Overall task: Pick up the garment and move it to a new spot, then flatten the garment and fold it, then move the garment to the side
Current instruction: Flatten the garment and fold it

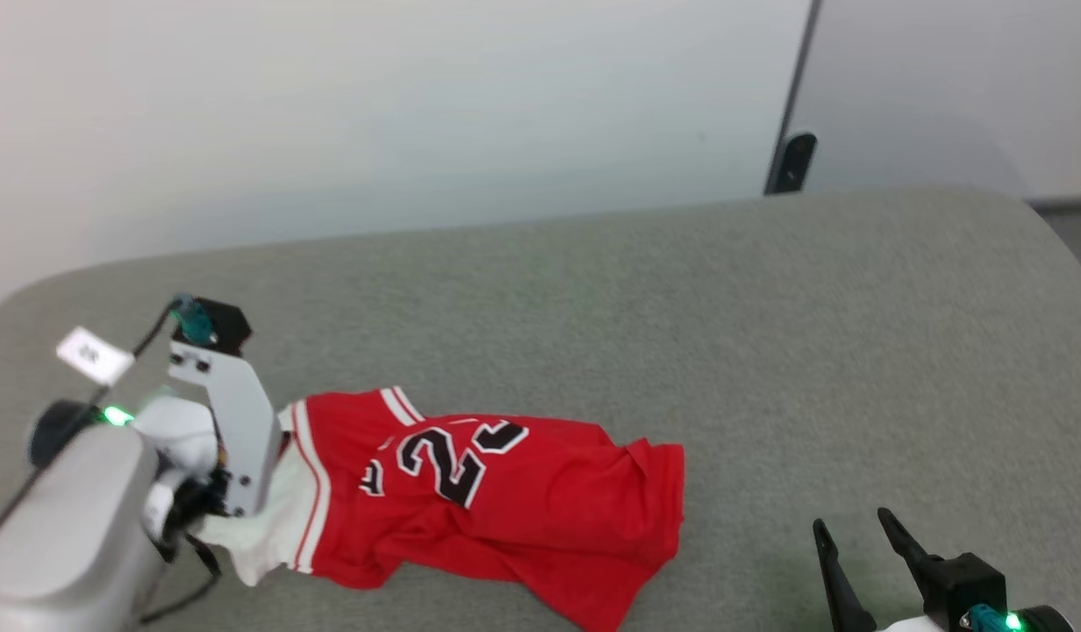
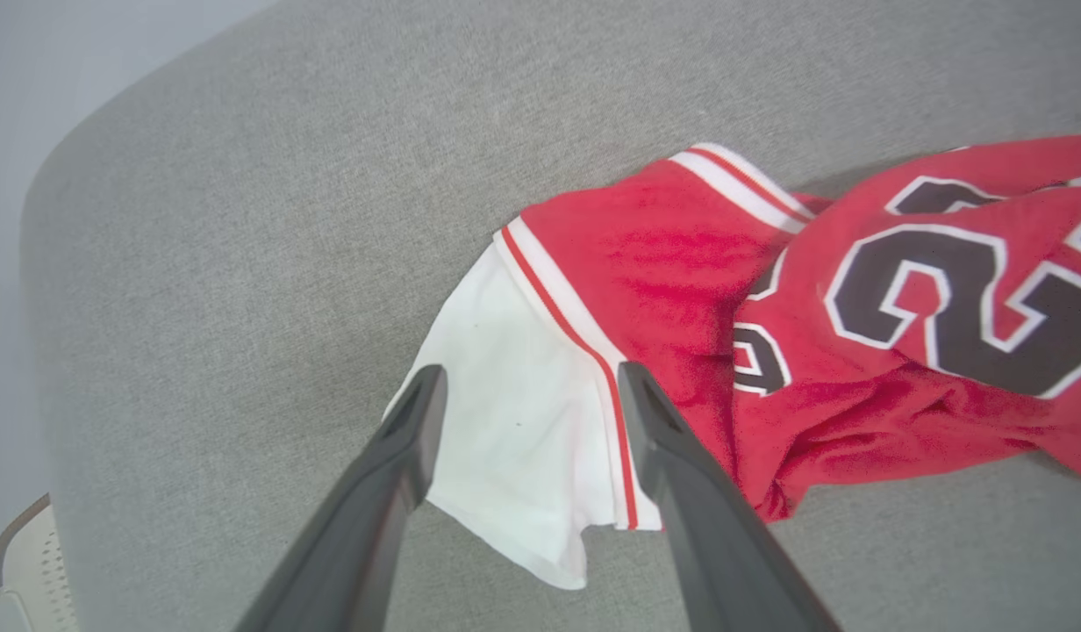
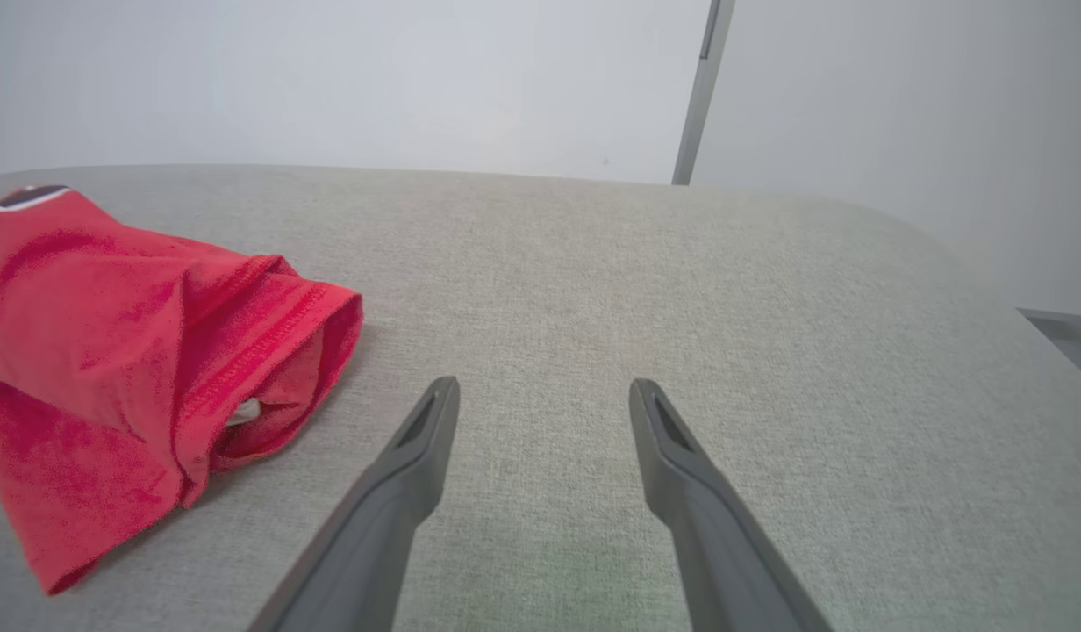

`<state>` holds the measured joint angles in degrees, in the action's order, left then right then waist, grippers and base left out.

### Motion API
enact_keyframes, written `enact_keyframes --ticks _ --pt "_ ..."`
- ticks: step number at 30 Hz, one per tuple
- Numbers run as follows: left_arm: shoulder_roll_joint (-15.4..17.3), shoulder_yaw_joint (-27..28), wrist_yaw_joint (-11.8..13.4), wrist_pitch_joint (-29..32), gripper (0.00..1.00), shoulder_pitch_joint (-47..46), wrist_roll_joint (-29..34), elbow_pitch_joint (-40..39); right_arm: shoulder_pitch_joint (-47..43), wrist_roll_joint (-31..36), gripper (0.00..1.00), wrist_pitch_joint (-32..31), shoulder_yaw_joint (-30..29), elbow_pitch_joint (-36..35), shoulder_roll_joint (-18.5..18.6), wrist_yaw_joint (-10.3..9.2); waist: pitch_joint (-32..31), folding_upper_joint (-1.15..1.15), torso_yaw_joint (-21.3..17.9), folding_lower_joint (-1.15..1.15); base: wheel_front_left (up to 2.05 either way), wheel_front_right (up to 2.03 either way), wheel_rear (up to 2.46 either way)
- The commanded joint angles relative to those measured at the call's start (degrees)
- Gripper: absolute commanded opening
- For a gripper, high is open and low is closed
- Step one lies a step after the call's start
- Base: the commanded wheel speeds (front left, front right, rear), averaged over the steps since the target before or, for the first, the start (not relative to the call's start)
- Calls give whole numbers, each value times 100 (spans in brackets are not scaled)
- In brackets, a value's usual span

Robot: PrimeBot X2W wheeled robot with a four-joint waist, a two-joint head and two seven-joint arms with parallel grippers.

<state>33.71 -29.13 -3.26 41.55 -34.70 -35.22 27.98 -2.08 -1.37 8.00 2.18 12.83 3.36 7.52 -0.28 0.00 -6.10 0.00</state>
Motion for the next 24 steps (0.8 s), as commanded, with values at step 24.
enact_keyframes --ticks 24 --pt "-710 1070 90 -4401 100 2676 -516 -1382 -603 38 100 346 70 -40 -40 -6 -875 0 791 0 0 0 0"
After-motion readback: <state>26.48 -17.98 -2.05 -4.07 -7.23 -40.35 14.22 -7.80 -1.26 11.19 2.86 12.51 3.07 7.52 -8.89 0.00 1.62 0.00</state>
